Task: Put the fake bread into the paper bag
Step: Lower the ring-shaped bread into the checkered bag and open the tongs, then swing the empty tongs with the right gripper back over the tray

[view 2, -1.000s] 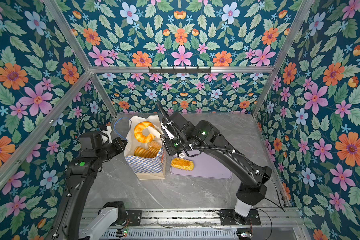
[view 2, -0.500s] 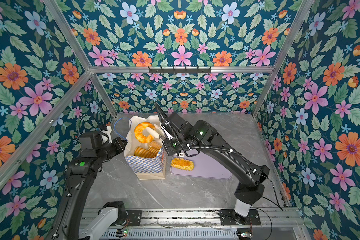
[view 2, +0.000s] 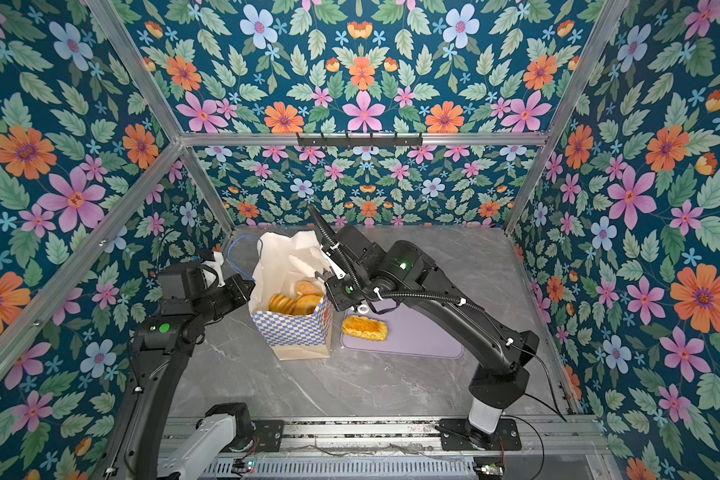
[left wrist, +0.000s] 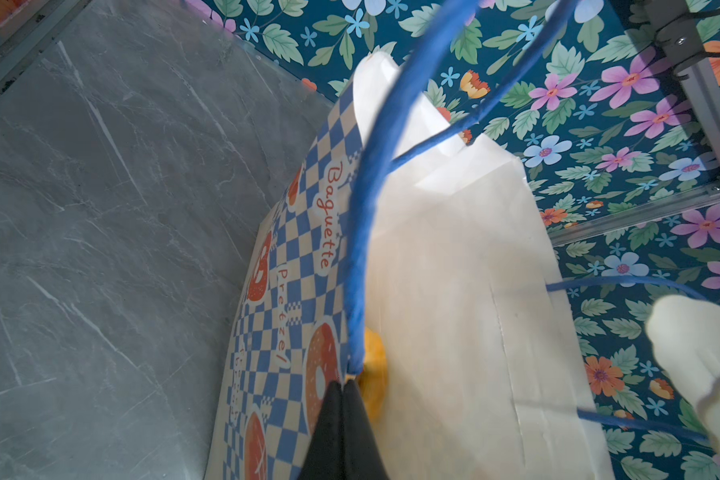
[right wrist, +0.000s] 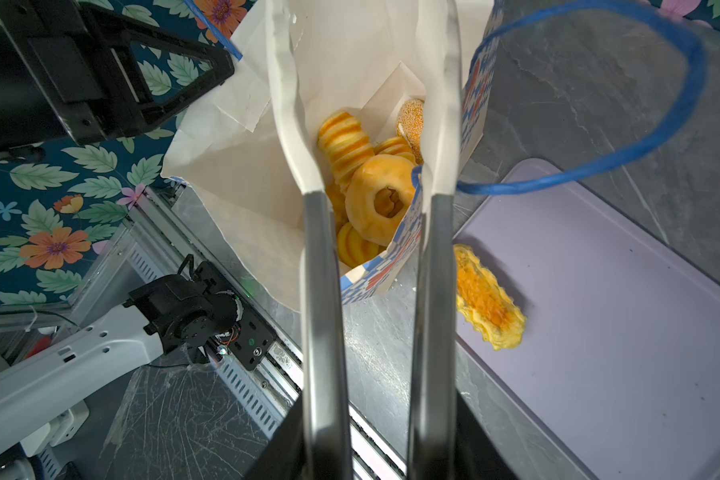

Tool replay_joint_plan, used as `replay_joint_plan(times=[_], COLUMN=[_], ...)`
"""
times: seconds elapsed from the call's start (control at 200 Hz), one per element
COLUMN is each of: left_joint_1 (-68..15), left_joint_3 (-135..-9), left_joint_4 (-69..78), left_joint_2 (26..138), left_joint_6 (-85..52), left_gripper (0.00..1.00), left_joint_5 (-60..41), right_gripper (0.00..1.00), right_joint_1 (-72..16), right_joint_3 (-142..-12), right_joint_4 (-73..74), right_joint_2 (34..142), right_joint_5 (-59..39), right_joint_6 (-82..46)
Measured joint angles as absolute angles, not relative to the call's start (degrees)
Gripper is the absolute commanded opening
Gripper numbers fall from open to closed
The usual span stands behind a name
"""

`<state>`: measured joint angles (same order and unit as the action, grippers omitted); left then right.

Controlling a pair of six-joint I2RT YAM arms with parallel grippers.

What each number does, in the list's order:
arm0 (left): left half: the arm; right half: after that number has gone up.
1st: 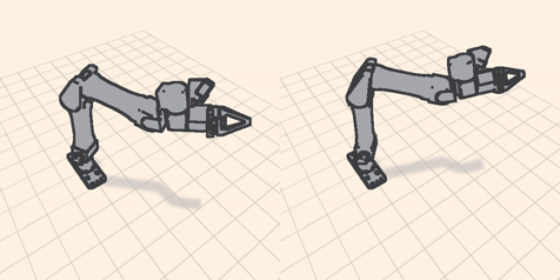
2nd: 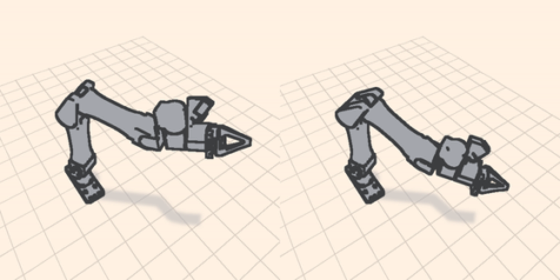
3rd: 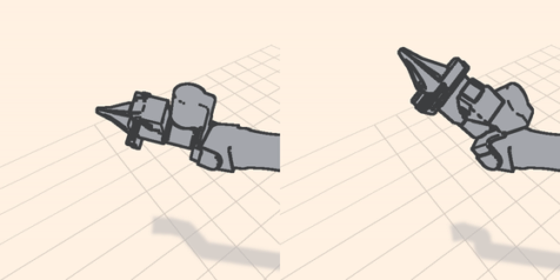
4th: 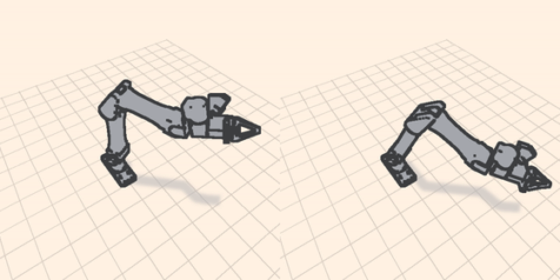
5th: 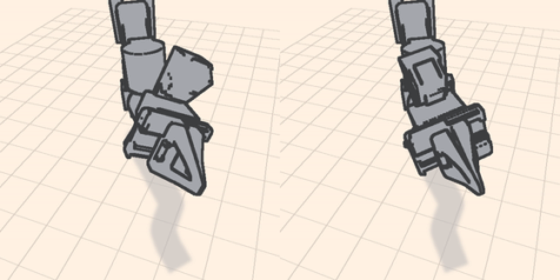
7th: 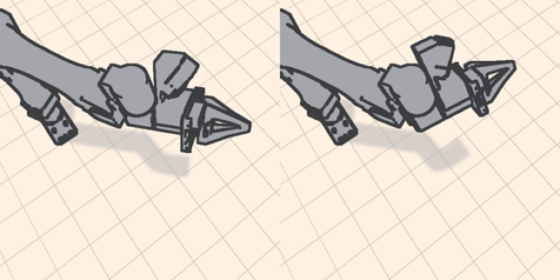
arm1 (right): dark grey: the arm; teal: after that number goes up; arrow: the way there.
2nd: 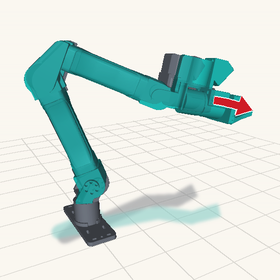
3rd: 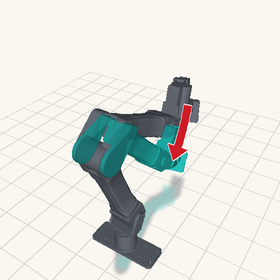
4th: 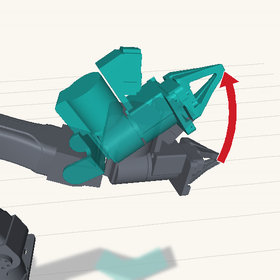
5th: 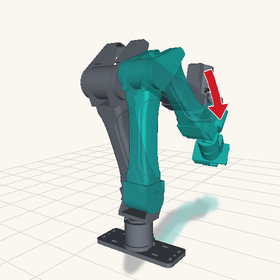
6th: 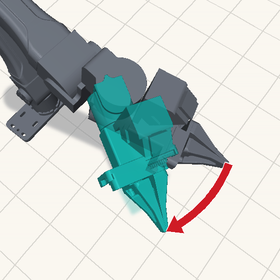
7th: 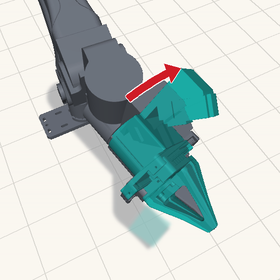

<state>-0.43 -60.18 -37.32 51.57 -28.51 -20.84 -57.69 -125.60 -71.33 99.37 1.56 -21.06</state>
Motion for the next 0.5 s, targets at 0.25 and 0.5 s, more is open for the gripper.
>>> replay_joint_plan(times=[0.25,0.5], left_joint_1=[-0.4,-0.4], left_joint_3=[-60.2,-60.2], left_joint_4=[-37.3,-37.3], left_joint_2=[51.6,51.6], left_joint_6=[-28.5,-28.5], left_gripper=[0.05,0.05], left_joint_5=[-20.8,-20.8], right_gripper=[0.41,0.41], right_joint_1=[-57.7,-57.7], right_joint_3=[-125.6,-125.2], right_joint_4=[-71.2,-70.4], right_joint_2=[98.3,96.1], right_joint_5=[1.5,1.7], right_joint_6=[-21.1,-21.1])
